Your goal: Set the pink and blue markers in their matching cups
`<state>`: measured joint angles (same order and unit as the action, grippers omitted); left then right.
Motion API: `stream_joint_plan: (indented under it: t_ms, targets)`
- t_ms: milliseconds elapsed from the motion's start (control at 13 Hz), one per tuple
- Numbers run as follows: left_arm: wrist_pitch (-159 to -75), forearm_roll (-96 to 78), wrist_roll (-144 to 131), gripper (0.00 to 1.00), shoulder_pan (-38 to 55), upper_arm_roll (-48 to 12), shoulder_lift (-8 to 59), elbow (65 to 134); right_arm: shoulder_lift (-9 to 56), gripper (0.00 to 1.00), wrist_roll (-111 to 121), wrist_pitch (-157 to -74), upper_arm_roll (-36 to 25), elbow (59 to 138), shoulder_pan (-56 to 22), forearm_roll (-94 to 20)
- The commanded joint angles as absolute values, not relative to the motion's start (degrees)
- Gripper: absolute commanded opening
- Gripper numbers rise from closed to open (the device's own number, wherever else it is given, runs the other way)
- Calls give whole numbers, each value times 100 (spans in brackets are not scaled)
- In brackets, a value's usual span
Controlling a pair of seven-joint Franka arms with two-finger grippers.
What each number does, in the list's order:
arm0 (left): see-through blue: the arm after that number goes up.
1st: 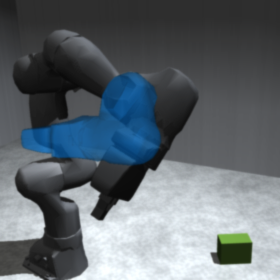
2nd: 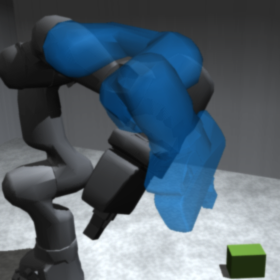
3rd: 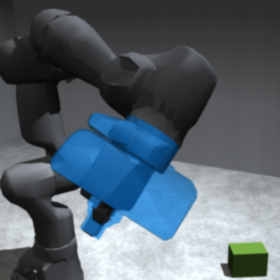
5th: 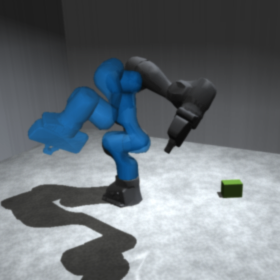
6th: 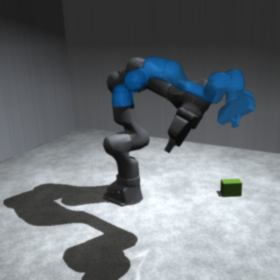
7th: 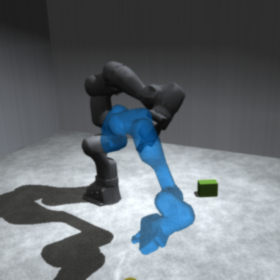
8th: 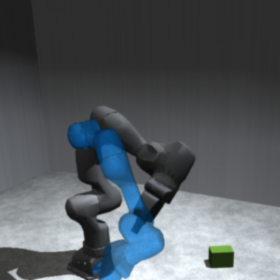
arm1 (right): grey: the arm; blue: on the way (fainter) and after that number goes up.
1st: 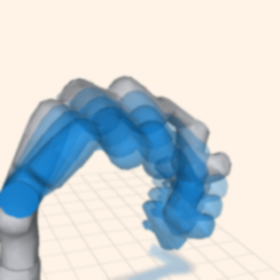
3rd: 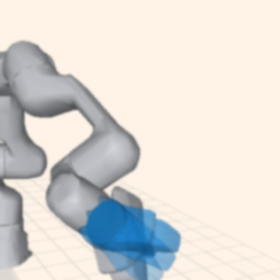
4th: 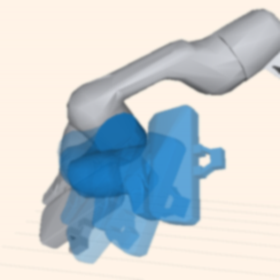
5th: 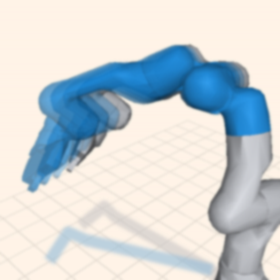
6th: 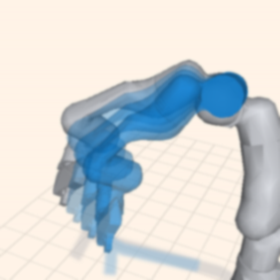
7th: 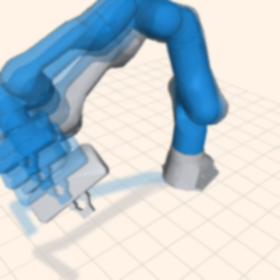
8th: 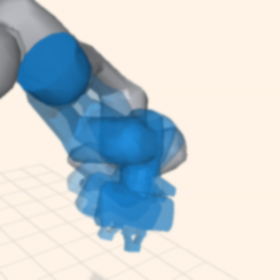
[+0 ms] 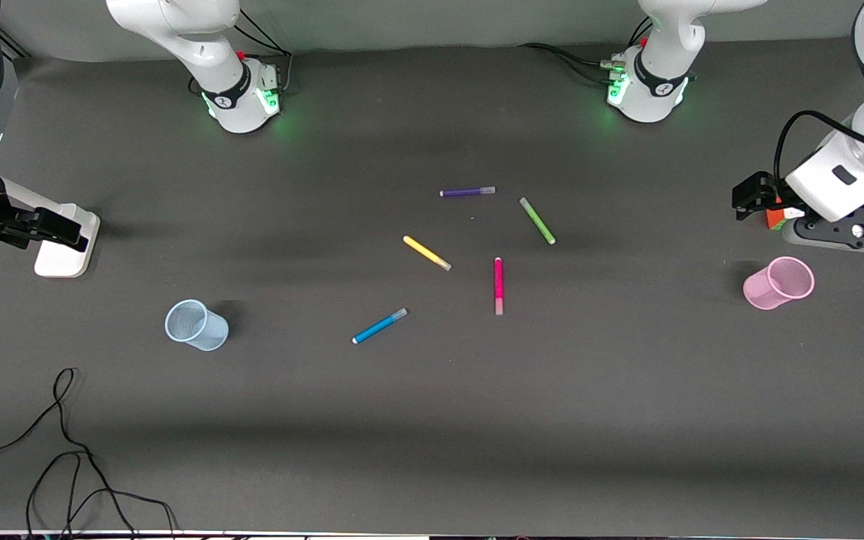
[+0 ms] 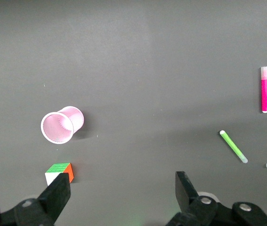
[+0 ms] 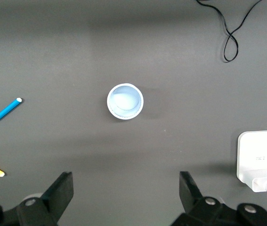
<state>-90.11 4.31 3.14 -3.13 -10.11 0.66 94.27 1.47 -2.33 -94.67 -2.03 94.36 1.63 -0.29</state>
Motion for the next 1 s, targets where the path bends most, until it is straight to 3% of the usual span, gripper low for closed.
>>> stream_joint_plan:
  t_ms: [0,615,923]
  targets:
    - [-9071,404,369,99,-334,-1002,-44,9580,193,100,-167,-9387,-281,9299,79,62]
    - [-8965,404,369,99,-387,-1011,-44,9580,202,100,-193,-9387,-264,9325,18,26]
    - [-8947,396,369,99,-395,-1011,-44,9580,281,100,-403,-9474,-246,9308,-412,-9]
